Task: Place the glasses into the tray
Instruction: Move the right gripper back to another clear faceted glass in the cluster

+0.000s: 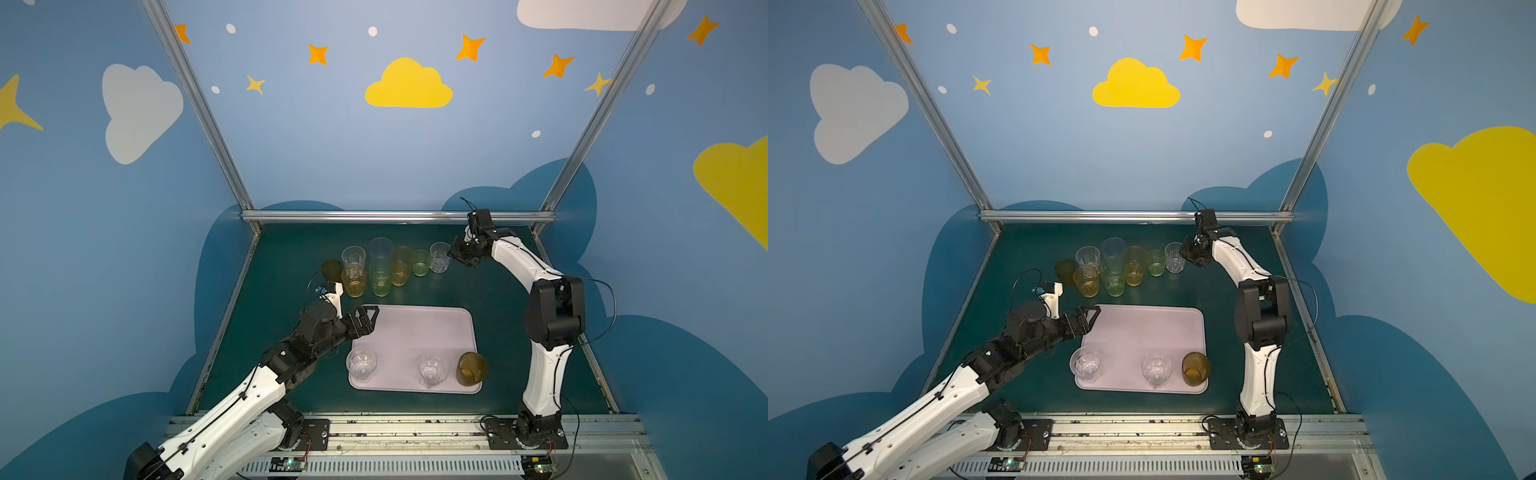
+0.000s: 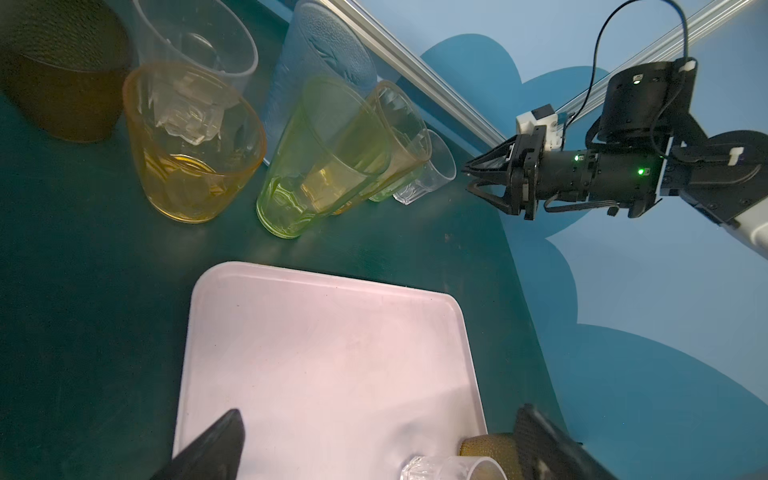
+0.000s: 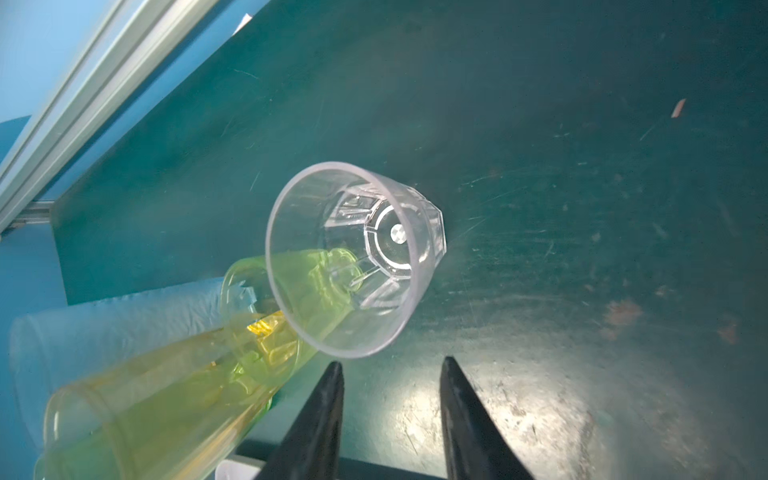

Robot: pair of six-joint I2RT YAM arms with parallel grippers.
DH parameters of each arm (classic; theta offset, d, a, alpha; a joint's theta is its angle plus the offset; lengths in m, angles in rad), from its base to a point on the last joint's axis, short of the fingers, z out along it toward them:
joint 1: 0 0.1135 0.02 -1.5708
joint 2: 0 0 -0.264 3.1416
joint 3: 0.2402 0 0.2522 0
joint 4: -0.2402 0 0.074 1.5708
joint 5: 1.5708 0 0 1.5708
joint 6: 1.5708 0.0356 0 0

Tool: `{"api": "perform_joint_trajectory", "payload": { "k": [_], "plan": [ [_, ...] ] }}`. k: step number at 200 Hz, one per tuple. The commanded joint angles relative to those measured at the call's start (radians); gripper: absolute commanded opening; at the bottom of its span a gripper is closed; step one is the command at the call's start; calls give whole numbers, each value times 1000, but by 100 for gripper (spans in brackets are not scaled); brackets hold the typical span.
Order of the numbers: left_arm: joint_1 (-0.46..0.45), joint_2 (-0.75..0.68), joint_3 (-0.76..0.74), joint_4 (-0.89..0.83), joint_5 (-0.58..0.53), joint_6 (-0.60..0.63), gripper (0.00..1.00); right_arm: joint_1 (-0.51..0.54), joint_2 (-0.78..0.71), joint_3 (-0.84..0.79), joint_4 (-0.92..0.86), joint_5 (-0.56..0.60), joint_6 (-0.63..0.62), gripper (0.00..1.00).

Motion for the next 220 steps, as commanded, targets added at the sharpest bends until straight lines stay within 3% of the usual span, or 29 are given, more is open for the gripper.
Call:
{"api": "perform_joint_trajectory", "payload": {
  "k": [1, 220],
  "plan": [
    [3, -5, 21, -4, -7, 0, 100, 3, 17, 39, -11, 30, -5, 36],
    [3, 4, 28, -20, 6, 14, 100, -6, 125, 101, -22, 106, 17, 18]
  ]
}}
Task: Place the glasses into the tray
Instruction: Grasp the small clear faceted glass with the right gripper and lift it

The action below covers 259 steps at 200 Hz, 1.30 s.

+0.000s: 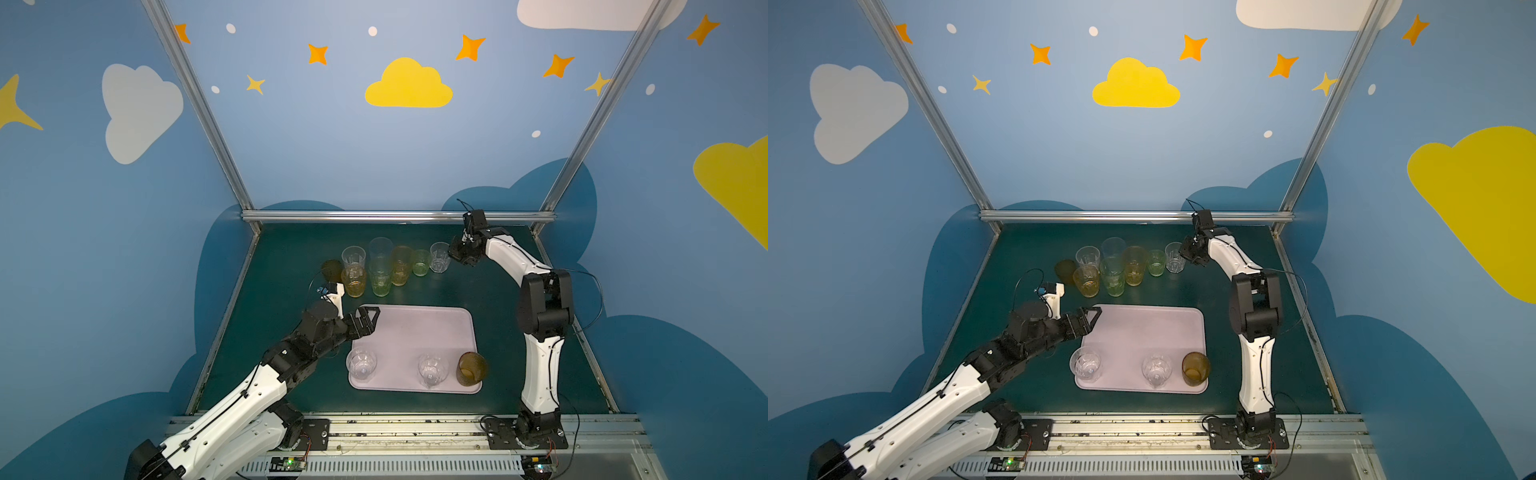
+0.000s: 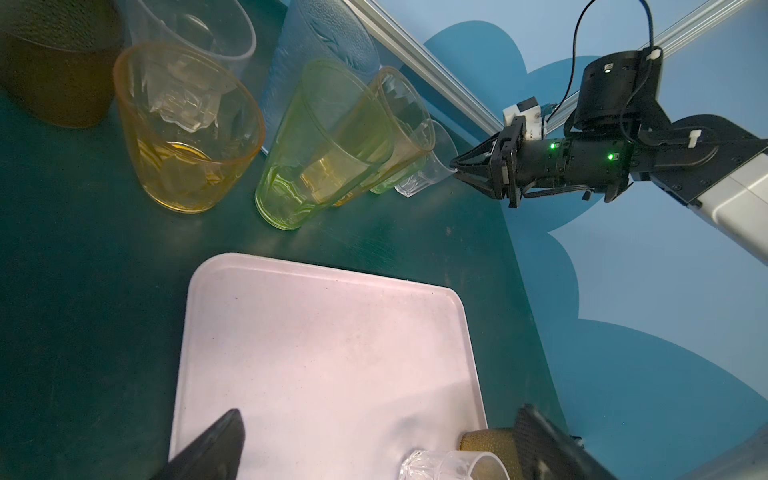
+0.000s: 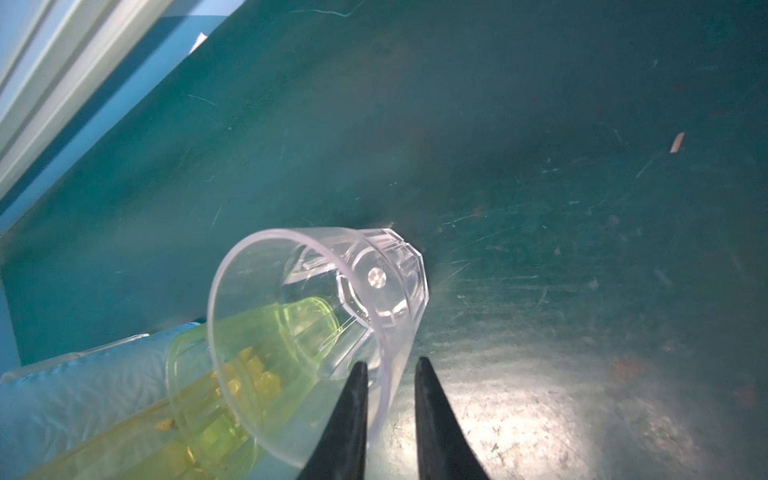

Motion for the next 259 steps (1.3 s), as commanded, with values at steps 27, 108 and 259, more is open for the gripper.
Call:
{"api": "perform_joint_trajectory", "payload": {
  "k": [27, 108, 259],
  "plan": [
    [2, -8, 28, -13, -7, 22, 100, -3, 15, 20, -32, 59, -2, 17],
    [2, -16, 31, -34, -31, 33, 100, -3, 6, 5, -31, 80, 0, 7],
    [3, 42, 65, -75, -54, 35, 100, -8, -414, -335, 14, 110, -44, 0]
  ]
}}
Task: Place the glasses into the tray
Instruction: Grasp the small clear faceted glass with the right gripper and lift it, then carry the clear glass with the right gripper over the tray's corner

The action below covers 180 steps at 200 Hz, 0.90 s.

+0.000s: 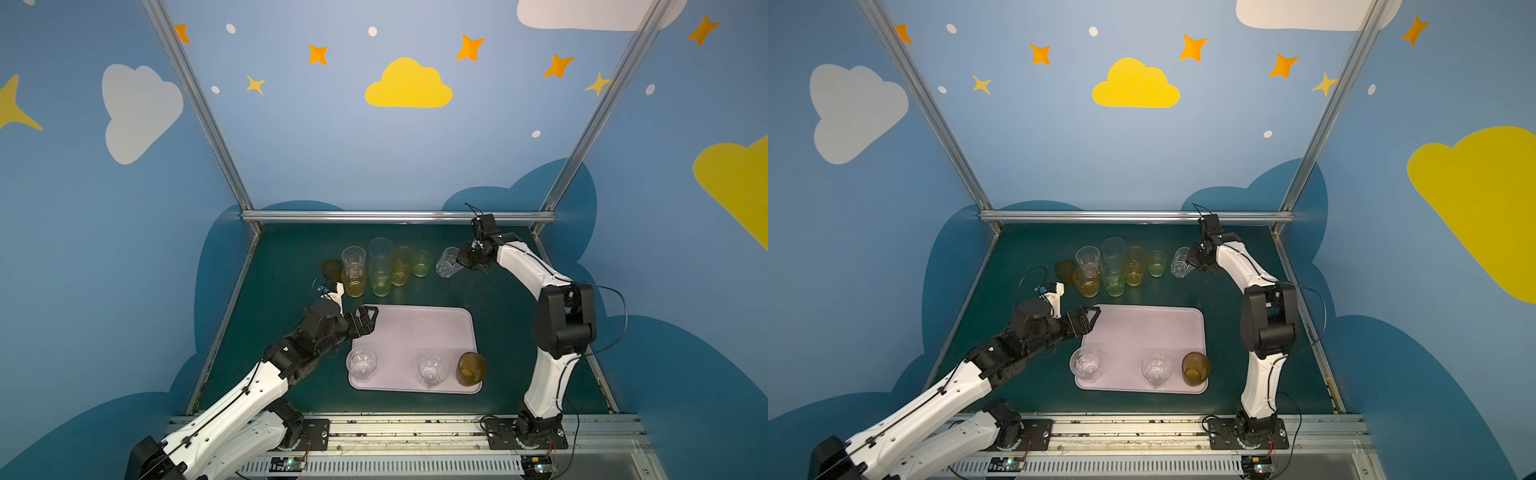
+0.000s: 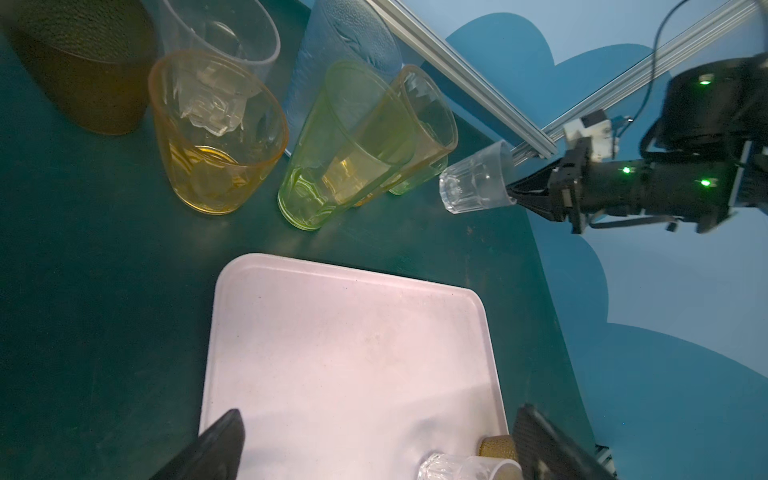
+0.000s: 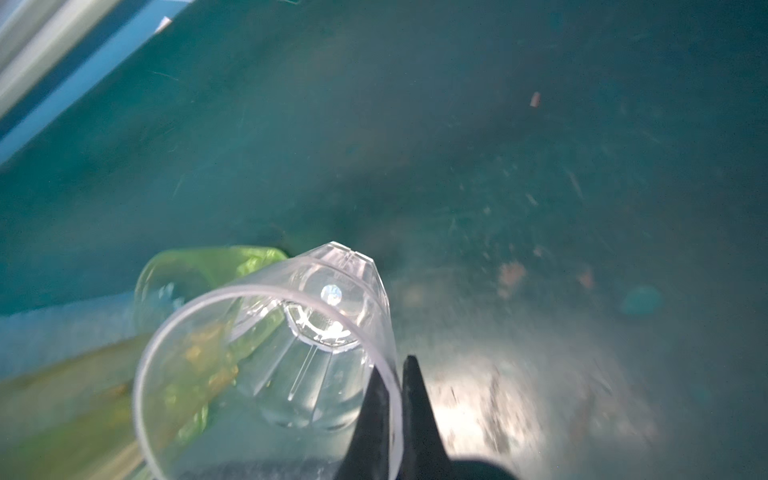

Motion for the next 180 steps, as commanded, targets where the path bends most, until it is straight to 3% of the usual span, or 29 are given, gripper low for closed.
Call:
{"api": "perform_joint_trajectory", "payload": {
  "k": [1, 92, 180],
  "plan": [
    [3, 10, 34, -19, -15, 13, 100, -2, -142, -90, 42, 26, -7, 0],
    [4, 60, 55, -9, 1, -14, 100, 0, -593, -524, 107, 27, -13, 0],
    [-1, 103, 67, 39, 122, -59, 100, -1, -932, -734, 27, 1, -53, 0]
  ]
}}
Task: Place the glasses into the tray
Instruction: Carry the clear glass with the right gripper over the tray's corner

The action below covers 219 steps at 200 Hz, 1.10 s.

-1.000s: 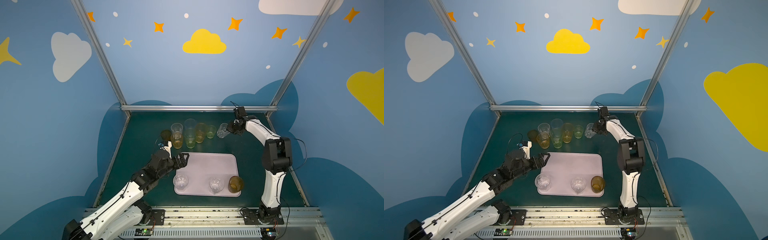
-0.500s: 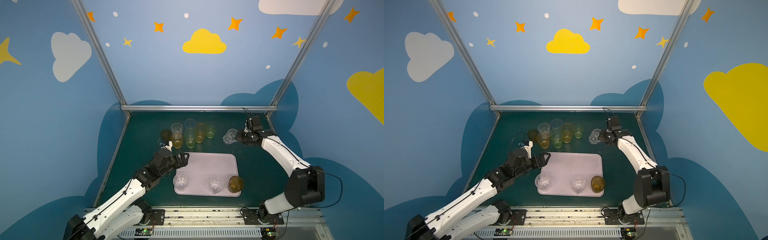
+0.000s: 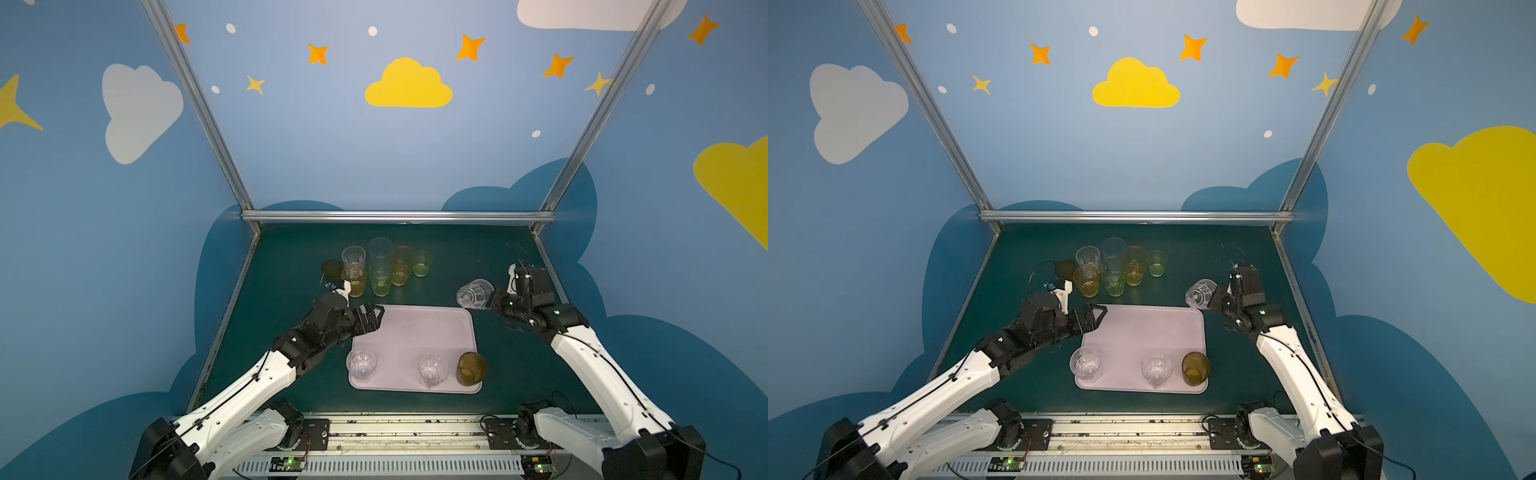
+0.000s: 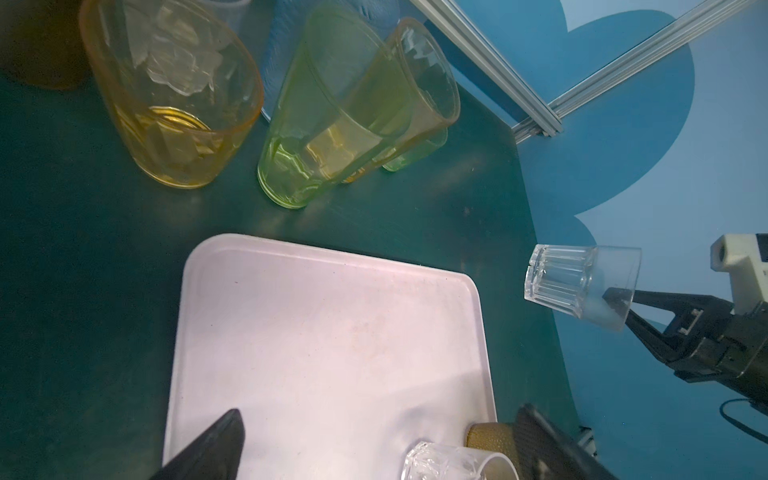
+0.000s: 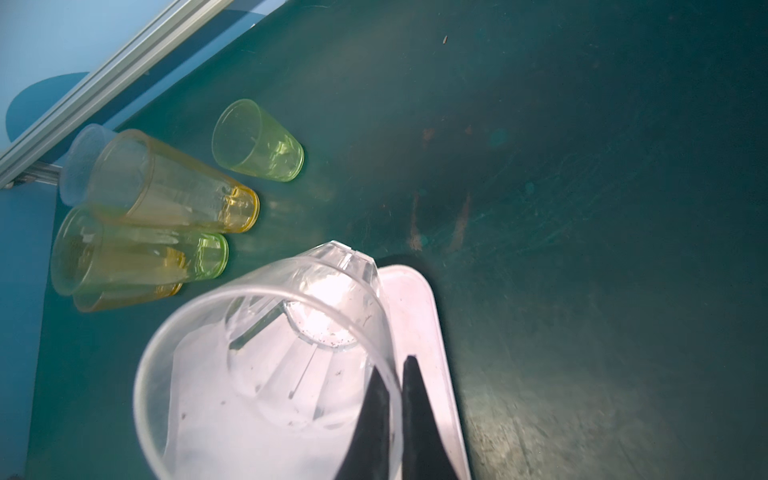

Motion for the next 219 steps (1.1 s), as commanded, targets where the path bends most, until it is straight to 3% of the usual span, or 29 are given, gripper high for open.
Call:
{"api": "perform_joint_trajectory", "payload": {
  "k": [1, 64, 122, 219],
  "plan": [
    [-1, 6, 21, 32, 44, -25, 100, -1, -71, -35, -38, -11, -12, 0],
    [-12, 29, 24, 61, 67, -28, 100, 0, -164, -99, -95, -79, -22, 0],
    [-28, 34, 14, 80, 81, -26, 100, 5, -102, -123, -117, -125, -79, 0],
    [-29, 45, 14, 77, 65, -1, 100, 67, -91, -129, -169, -33, -82, 0]
  ]
}}
